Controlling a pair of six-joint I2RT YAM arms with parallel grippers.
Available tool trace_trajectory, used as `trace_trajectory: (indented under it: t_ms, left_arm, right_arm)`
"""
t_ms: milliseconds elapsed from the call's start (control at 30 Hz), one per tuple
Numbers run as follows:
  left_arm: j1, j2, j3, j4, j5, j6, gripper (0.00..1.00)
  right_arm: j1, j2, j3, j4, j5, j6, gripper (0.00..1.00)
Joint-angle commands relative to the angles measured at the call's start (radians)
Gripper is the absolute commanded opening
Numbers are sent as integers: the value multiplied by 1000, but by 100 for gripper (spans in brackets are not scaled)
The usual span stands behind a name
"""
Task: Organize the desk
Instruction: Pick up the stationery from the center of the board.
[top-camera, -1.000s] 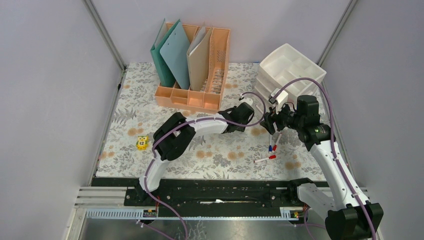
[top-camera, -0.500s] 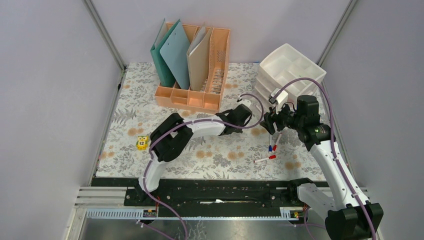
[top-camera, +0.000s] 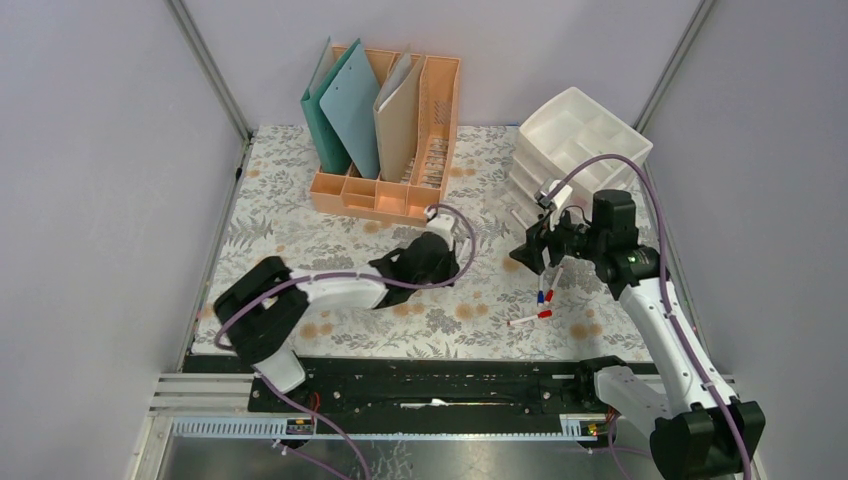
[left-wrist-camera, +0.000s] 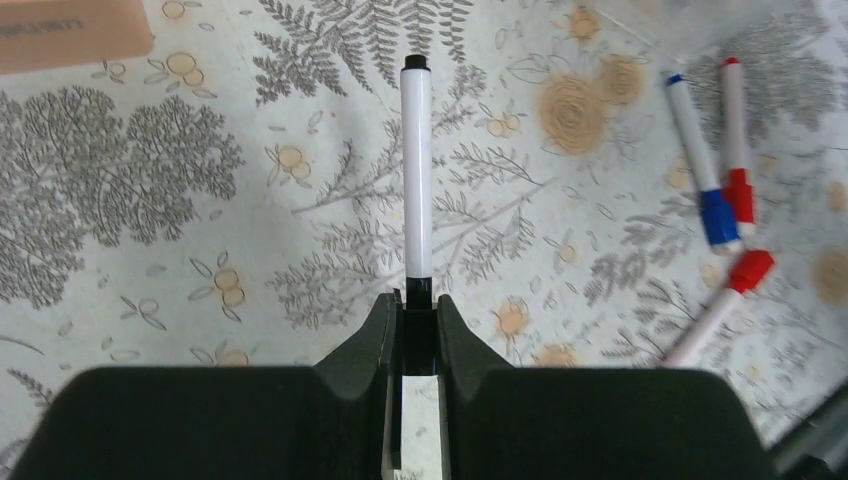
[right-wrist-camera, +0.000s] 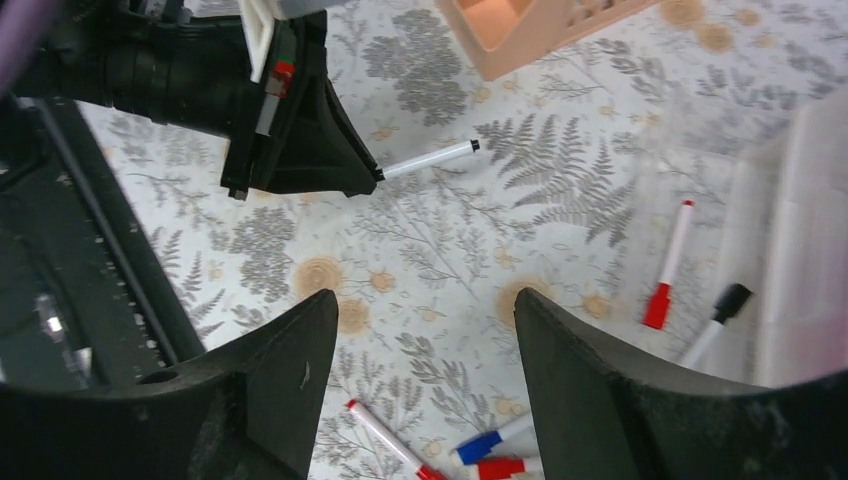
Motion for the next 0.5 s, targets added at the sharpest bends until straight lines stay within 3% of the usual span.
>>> trace_trajectory:
  t_ms: [0,200,467]
  left_arm:
    - [5,-142,-182,307,107,-84,0]
    - [5,-270,-403,639,190,-184,0]
    - [-7,-260,-542,994,257,-275,0]
  right_arm:
    - [-4,37,-12,34,-181,67,72]
    - [-4,90,-51,139,-344,197,72]
    - [-1,133,-109,298,-431,360,72]
